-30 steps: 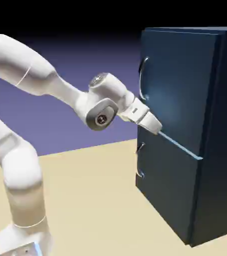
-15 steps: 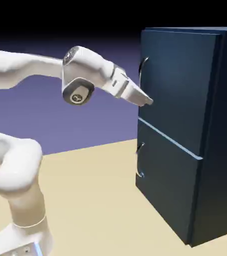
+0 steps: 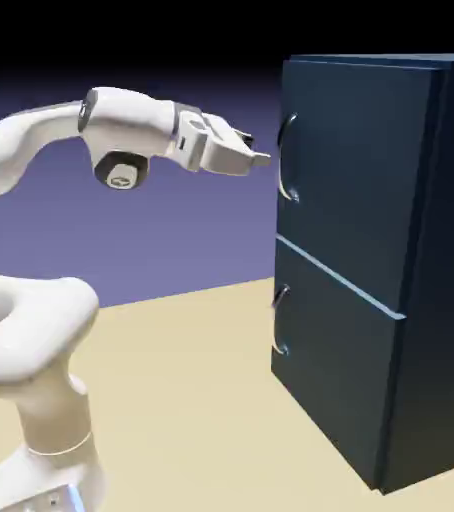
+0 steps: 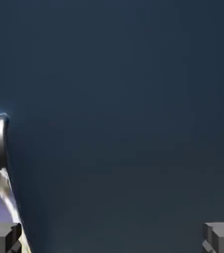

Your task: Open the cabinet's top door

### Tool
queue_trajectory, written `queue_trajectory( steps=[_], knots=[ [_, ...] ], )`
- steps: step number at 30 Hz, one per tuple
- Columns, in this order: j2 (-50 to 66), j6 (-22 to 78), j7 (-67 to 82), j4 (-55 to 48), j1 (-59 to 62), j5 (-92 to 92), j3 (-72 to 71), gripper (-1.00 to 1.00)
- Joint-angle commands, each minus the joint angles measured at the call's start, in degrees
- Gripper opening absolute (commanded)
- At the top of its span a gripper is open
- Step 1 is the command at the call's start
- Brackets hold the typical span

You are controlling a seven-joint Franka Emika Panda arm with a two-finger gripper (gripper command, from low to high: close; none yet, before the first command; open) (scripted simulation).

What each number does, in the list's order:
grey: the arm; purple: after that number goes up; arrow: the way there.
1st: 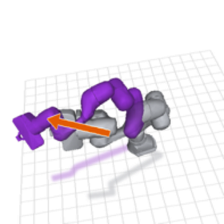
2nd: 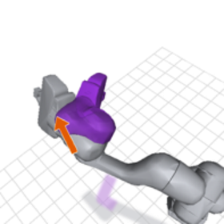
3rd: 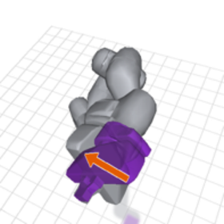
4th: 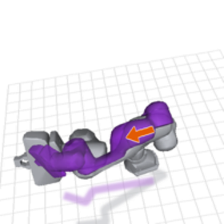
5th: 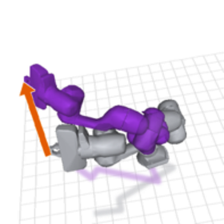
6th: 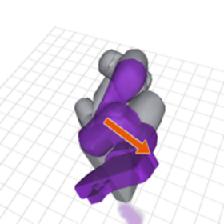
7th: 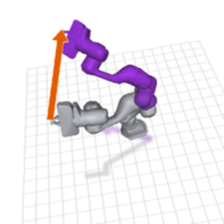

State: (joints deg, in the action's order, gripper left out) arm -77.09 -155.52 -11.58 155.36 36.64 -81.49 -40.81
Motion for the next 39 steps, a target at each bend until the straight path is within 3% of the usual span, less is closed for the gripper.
queue_trajectory(
  steps=[1, 16, 23, 24, 39],
  knots=[
    [-1.4, 0.6, 0.9, -0.2, 1.1, -2.5, -1.2, 0.0],
    [-21.7, 9.0, 15.1, -2.8, 18.3, -39.9, -20.0, 0.0],
    [-21.1, 11.8, 18.0, -9.5, 28.7, -47.6, -22.3, 0.0],
    [-21.1, 11.8, 18.0, -9.5, 28.7, -47.6, -22.3, -1.0],
    [-23.4, 39.5, 36.7, 15.1, 11.6, -40.3, 1.6, -1.0]
  ],
)
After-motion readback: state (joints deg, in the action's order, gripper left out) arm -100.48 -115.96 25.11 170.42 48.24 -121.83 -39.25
